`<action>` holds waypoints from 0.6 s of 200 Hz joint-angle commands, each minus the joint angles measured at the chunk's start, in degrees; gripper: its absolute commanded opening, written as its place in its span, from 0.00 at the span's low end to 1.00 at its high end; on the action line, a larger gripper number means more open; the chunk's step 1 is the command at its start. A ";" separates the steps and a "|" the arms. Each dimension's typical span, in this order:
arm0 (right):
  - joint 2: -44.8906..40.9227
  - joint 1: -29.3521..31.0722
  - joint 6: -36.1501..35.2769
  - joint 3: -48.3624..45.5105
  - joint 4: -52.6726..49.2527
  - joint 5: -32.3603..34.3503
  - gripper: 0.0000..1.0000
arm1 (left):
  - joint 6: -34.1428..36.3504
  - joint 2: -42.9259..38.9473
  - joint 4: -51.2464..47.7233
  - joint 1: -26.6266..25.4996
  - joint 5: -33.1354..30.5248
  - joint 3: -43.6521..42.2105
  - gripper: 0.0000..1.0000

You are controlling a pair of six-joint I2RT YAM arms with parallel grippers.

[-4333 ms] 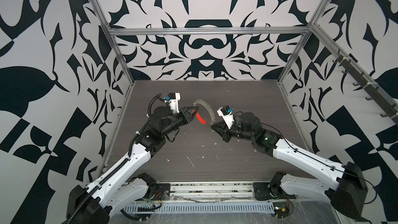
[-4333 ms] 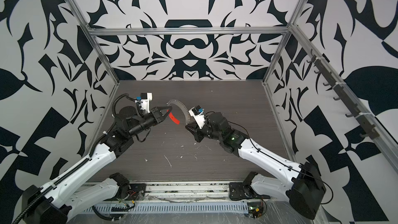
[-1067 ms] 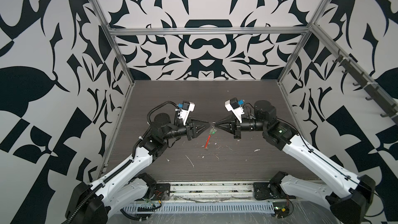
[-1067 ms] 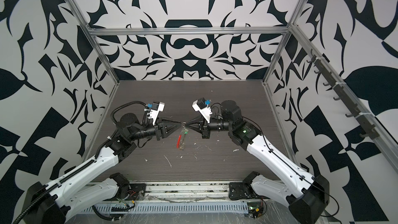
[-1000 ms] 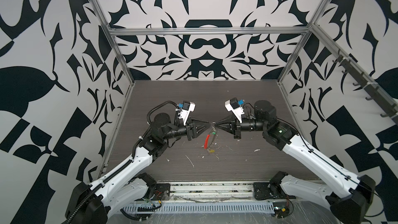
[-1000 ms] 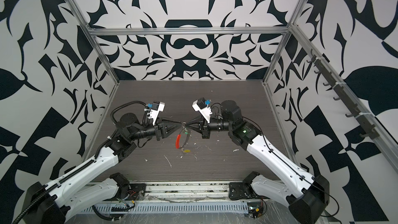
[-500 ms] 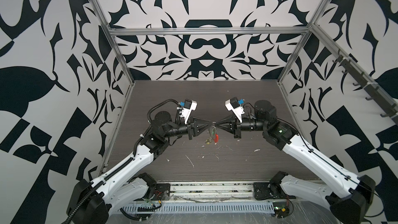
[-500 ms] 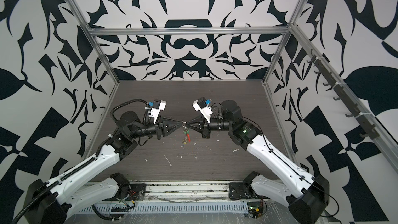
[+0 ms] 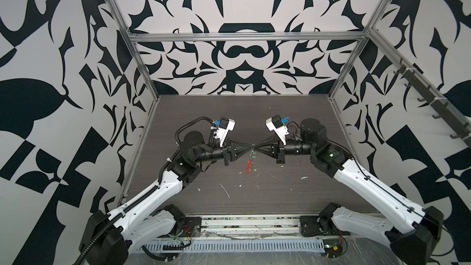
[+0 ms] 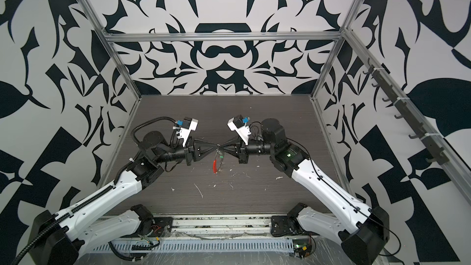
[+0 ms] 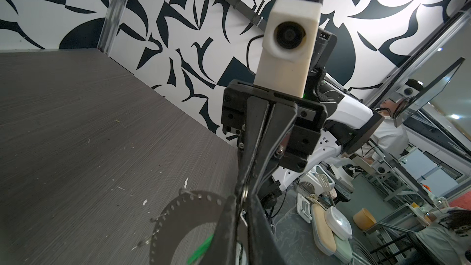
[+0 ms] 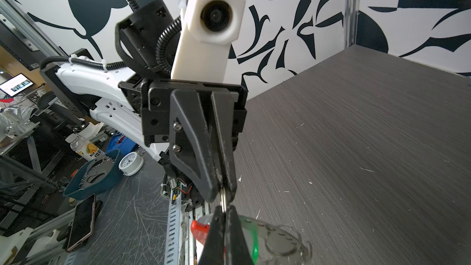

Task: Remove the keys from the keyring

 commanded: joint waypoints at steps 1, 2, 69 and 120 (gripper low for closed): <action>-0.11 0.07 0.87 -0.07 3.61 -0.36 0.00 | 0.66 0.29 1.65 -0.63 0.61 2.02 0.06; -0.11 0.06 0.92 -0.12 3.61 -0.33 0.00 | 0.61 0.25 1.64 -0.64 0.61 2.00 0.05; -4.44 0.11 10.67 -5.35 15.62 4.85 0.33 | -1.53 -2.80 7.09 -2.22 -9.00 -1.02 0.00; -7.75 0.13 22.92 -13.03 34.31 12.27 0.40 | -3.16 -4.98 17.17 -3.47 -15.04 -5.38 0.00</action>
